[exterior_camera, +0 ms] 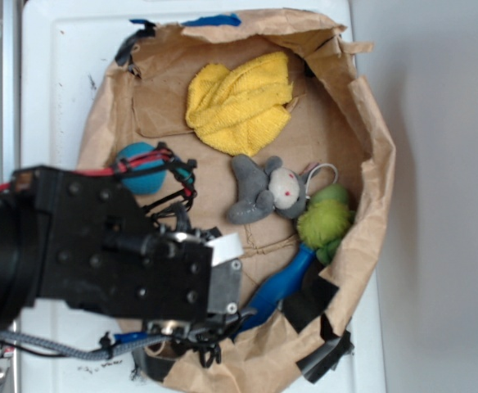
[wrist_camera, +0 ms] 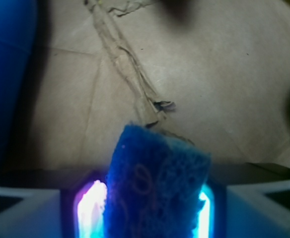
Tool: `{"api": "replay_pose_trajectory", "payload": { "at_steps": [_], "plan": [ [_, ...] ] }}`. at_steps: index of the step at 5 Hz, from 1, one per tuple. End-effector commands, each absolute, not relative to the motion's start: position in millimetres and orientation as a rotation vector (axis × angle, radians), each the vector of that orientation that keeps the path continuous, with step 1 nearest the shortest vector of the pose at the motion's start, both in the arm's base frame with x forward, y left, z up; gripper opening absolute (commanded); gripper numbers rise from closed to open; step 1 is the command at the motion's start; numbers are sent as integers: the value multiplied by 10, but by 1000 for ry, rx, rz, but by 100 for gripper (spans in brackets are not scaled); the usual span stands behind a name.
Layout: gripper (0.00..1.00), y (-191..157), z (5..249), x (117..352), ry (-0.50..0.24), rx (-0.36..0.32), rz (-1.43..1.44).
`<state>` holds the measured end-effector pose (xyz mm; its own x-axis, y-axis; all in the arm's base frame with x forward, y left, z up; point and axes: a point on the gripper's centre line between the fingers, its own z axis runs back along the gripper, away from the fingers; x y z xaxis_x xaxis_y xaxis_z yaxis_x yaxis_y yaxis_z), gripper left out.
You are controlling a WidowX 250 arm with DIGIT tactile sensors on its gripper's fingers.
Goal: Grab the blue sponge.
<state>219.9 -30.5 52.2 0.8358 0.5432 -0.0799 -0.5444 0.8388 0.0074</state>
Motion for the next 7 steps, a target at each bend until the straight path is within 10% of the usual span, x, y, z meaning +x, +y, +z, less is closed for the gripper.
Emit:
{"api": "replay_pose_trajectory", "payload": {
  "at_steps": [1, 7],
  "plan": [
    [0, 257, 1095, 2488, -72, -46, 517],
    [0, 288, 1710, 2474, -159, -30, 136]
  ]
}}
